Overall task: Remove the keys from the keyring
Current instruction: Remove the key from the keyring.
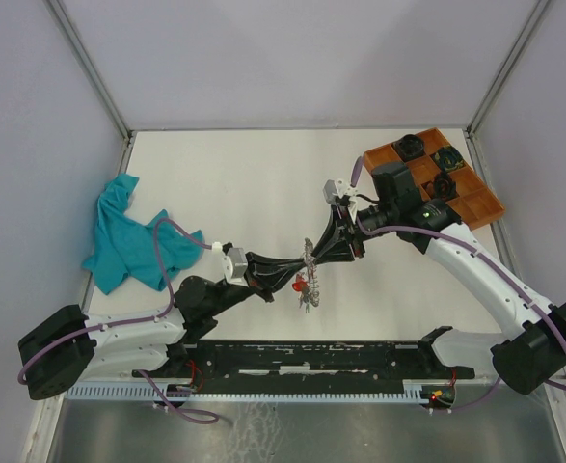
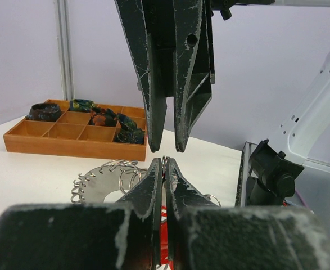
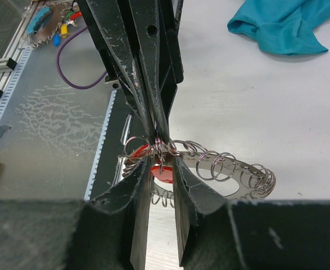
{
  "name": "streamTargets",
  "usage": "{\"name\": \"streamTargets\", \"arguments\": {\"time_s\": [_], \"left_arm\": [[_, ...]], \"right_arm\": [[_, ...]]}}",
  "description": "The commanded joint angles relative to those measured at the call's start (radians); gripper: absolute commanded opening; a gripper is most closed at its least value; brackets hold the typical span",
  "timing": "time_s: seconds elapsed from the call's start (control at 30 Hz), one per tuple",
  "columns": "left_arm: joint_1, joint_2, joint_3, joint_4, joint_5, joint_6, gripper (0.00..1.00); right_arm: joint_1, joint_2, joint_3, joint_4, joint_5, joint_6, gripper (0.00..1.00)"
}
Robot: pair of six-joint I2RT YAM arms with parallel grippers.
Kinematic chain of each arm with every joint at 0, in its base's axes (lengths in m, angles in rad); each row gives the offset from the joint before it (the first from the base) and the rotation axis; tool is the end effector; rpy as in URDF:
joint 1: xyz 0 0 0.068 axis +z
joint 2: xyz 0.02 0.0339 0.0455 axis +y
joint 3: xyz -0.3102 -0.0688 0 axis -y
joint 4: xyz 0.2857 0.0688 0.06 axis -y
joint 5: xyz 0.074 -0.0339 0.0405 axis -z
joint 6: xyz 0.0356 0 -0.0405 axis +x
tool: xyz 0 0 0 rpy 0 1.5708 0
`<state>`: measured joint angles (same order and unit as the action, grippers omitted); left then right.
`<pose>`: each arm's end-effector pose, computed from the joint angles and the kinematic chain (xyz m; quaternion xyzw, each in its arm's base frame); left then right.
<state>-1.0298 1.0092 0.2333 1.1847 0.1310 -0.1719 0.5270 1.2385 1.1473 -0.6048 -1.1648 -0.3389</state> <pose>0.0996 -0.1747 0.2622 0.2775 0.4753 -0.5012 0.6677 0.2224 0.1673 0.3840 -0.5289 0.5890 0.5293 0.3054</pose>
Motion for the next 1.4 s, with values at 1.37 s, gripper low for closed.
{"name": "streamTargets", "arguments": {"time_s": [1.37], "left_arm": [[-0.003,-0.025,0.041,0.158,-0.058,-0.031,0.03]], "right_arm": [[0.045,0.039,0.004,-0.009,0.06,-0.002,0.07]]}}
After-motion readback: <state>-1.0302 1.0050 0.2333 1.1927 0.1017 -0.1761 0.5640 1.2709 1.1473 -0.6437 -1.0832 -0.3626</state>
